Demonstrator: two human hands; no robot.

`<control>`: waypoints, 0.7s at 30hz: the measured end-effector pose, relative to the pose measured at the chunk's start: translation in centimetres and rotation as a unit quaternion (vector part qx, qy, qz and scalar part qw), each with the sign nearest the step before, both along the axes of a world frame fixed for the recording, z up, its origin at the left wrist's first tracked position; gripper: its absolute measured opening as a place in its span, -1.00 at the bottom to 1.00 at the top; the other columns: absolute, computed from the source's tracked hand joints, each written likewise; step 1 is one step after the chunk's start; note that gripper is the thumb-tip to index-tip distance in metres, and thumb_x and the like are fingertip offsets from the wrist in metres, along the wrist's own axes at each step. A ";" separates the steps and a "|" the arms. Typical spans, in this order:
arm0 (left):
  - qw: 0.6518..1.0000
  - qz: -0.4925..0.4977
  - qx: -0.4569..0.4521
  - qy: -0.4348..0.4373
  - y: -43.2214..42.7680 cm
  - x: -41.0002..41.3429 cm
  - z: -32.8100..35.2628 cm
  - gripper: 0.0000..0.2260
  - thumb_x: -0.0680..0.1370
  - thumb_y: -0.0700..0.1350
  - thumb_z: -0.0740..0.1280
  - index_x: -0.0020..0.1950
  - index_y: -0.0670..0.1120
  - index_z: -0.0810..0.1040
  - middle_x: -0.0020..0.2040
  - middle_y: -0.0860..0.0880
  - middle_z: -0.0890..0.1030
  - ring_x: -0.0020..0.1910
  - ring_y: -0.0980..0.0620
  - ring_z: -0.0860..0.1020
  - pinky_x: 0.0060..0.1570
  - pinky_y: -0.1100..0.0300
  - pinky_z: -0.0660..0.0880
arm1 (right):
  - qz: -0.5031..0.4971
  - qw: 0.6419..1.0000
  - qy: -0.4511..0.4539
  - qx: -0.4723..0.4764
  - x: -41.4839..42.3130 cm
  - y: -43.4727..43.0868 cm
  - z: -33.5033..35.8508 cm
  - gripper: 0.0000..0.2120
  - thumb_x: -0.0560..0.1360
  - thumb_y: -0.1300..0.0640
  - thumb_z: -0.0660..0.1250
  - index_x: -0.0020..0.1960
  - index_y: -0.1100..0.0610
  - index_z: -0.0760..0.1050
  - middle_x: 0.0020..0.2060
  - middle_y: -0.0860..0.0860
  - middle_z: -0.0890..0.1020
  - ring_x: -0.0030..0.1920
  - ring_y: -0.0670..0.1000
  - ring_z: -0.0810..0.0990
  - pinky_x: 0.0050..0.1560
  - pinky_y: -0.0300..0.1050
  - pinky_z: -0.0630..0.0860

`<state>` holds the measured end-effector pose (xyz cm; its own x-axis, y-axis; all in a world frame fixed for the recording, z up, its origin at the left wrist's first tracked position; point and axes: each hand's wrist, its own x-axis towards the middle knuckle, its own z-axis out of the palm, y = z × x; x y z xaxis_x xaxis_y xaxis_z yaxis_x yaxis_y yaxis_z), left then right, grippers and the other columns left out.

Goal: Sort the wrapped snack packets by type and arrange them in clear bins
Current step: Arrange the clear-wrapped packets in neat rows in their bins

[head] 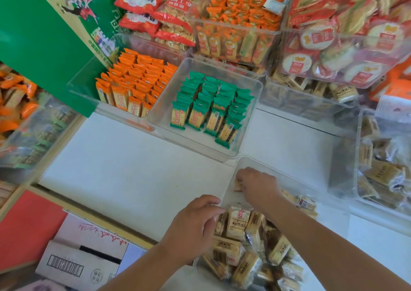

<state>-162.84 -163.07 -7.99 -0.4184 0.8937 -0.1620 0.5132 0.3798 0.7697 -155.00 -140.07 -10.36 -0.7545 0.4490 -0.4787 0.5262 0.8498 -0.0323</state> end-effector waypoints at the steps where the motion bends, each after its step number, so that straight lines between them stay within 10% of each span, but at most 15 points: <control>1: 1.000 -0.001 0.002 0.001 0.0 0.0 0.0 -0.73 0.66 -0.06 0.22 0.26 0.07 0.65 0.32 0.27 0.47 0.27 0.23 0.52 0.18 0.22 0.57 | -0.006 1.000 0.018 0.007 0.0 0.1 0.1 -0.71 0.55 0.27 0.23 0.15 -0.07 0.42 0.01 -0.11 0.51 -0.10 0.04 0.61 -0.30 -0.10 0.42; 14: 0.969 -0.191 0.001 0.155 4.2 1.1 2.3 -0.65 0.53 -0.29 0.36 0.32 -0.11 0.60 0.42 -0.06 0.50 0.37 -0.01 0.46 0.18 0.06 0.61 | -0.065 0.967 0.245 0.030 3.7 0.6 -0.9 -0.64 0.48 0.25 0.47 0.24 0.01 0.57 -0.07 -0.05 0.64 -0.32 0.13 0.65 -0.40 0.00 0.60; 21: 0.861 -0.309 -0.357 0.190 13.0 4.1 0.3 -0.25 0.48 -0.13 0.50 0.55 -0.26 0.20 0.39 -0.27 0.42 0.33 -0.23 0.42 0.34 -0.08 0.46 | -0.247 0.904 0.335 -0.097 12.2 -0.3 2.9 -0.87 0.52 0.14 0.47 0.05 -0.02 0.71 -0.16 -0.20 0.71 -0.19 -0.16 0.69 -0.17 -0.07 0.67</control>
<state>-158.74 -150.05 -7.64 -0.0429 0.6937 -0.7190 0.9501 0.2508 0.1853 -142.82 -140.38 -7.48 -0.6354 0.7663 -0.0949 0.6470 0.4613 -0.6071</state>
